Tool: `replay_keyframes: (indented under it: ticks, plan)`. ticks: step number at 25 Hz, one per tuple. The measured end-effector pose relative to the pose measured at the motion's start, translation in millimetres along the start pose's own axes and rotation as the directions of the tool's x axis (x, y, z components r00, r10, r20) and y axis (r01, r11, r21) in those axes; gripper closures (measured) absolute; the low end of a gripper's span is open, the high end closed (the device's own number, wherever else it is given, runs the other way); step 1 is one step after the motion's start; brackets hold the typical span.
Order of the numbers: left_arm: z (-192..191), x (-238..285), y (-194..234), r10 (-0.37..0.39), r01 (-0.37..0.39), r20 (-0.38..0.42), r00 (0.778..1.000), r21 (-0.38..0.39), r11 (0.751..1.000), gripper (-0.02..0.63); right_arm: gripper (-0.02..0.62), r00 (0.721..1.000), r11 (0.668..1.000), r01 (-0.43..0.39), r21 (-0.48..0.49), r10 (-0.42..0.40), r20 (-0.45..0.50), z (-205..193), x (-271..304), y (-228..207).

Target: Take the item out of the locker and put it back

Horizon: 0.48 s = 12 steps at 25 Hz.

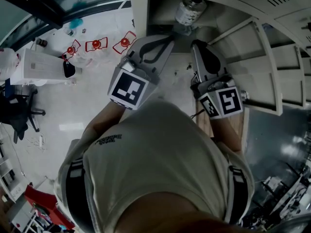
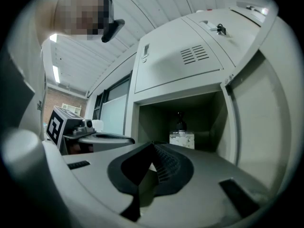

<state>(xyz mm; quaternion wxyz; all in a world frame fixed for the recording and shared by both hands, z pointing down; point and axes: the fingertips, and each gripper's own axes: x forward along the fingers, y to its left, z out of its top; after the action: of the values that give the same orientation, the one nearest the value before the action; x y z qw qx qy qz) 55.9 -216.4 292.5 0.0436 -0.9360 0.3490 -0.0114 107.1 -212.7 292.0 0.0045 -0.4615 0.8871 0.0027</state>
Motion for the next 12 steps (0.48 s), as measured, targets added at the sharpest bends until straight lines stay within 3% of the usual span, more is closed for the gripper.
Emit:
replay_keyframes:
  ticks: [12]
  plan:
    - [-3.4,3.2,0.9,-0.006,0.006,-0.001,1.000,-0.006,1.000,0.594,0.595,1.000,1.000,0.016,0.009,-0.016,-0.008,-0.5,-1.7,-2.3]
